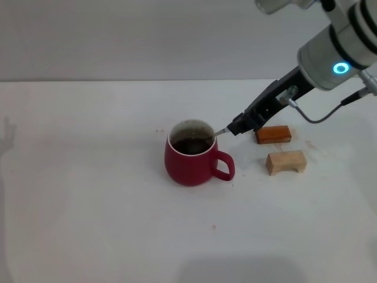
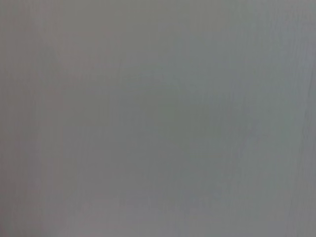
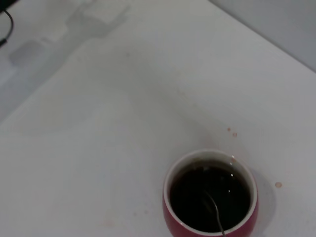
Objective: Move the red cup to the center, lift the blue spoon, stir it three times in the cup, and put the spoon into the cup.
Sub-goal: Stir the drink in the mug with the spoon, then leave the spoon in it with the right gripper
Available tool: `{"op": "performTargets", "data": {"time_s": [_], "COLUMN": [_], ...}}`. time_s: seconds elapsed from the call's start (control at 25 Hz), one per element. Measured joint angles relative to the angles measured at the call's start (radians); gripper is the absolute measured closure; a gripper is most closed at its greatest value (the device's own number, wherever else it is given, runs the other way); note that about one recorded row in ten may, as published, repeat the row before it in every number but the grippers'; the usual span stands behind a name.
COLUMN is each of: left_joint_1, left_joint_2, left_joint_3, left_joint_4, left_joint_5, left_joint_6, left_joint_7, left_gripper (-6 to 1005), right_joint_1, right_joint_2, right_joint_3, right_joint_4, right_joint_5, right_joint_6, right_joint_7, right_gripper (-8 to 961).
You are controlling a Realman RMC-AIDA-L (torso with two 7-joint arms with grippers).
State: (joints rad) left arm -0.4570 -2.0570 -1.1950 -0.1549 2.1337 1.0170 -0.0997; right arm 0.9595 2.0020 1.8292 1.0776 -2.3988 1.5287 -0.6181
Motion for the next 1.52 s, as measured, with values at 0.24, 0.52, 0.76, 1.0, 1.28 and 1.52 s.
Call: {"op": "performTargets", "data": {"time_s": [0.24,0.52,0.76,1.0,1.28,1.52], "left_joint_1": [-0.002,-0.005,-0.006,-0.006,-0.007,-0.008], "left_joint_2": [0.000,0.000,0.000,0.000,-0.001,-0.002], "left_joint_3": [0.000,0.000,0.000,0.000,-0.008,-0.010], "left_joint_4": [0.000,0.000,0.000,0.000,0.000,0.000], "left_joint_5": [0.000,-0.001,-0.002,-0.002,-0.002,-0.002], "left_joint_6": [0.000,0.000,0.000,-0.002,-0.003,-0.003], "left_joint_7": [0.000,-0.002,-0.002,-0.002,-0.002,-0.002], "left_gripper": [147,147,147,147,147,147], "right_joint_1": [0.050,0.116,0.156,0.170,0.174,0.187], "right_joint_2": [0.003,0.008,0.009,0.010,0.015,0.033], "right_joint_3": [-0.016,-0.026,-0.026,-0.025,-0.025,-0.025], "right_joint_4": [-0.100,-0.212,-0.256,-0.256,-0.251,-0.246], "right_joint_5": [-0.008,-0.033,-0.064,-0.071,-0.069,-0.059], "right_joint_6": [-0.049,-0.114,-0.166,-0.132,-0.079,-0.067], "right_joint_7": [-0.026,-0.054,-0.062,-0.071,-0.074,-0.085], "right_gripper": [819,818,818,819,818,819]}}
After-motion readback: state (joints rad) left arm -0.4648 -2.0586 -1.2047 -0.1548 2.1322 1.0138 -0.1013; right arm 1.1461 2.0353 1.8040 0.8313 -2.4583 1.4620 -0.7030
